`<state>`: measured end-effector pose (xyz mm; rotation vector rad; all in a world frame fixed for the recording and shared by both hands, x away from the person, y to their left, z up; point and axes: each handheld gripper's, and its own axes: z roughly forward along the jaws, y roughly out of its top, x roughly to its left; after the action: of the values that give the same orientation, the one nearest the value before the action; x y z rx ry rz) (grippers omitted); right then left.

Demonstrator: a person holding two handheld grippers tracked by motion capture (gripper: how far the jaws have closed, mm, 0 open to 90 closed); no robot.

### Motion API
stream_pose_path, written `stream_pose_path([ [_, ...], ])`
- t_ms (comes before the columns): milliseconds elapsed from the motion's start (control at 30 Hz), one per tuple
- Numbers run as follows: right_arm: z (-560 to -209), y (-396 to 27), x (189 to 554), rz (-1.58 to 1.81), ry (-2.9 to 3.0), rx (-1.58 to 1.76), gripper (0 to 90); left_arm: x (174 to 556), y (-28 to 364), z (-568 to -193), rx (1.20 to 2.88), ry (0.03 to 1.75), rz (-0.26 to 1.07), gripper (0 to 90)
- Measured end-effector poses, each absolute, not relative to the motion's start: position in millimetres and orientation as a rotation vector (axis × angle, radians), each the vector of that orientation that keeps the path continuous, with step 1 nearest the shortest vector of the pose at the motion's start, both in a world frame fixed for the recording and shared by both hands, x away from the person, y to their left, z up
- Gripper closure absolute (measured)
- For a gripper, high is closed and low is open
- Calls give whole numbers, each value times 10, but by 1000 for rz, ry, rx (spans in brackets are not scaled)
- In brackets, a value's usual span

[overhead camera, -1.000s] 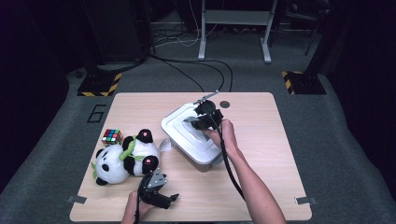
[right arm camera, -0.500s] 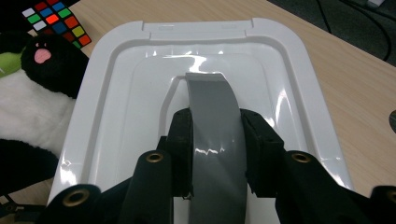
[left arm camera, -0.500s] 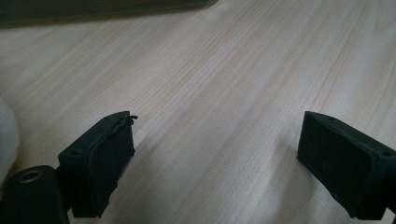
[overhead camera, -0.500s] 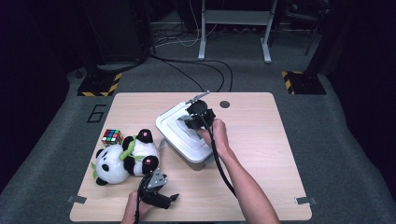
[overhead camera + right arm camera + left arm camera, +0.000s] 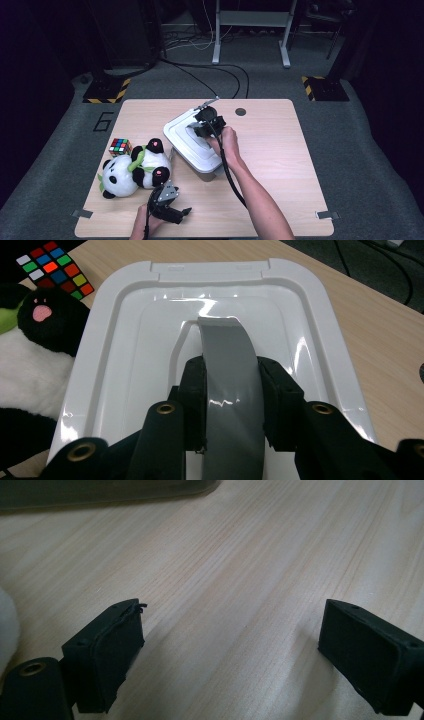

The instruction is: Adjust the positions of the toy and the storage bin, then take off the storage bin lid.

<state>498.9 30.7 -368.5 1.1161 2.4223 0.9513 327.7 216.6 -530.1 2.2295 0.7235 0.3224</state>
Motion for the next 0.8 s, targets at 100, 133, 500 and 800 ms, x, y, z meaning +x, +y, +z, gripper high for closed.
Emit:
stream_pose_path([
  [100,-3687,325,4990,951,2420,1123,668,3277,2166,-5300,2230,723,322,104],
  [133,-3687,331,4992,954,2420,1124,668,3277,2166,-5300,2231,724,322,104],
  [500,-3687,336,4990,959,2415,1110,668,3278,2167,-5300,2230,725,321,106],
  [800,-3658,343,4976,952,2417,1066,670,3276,2167,-5300,2228,728,326,108],
])
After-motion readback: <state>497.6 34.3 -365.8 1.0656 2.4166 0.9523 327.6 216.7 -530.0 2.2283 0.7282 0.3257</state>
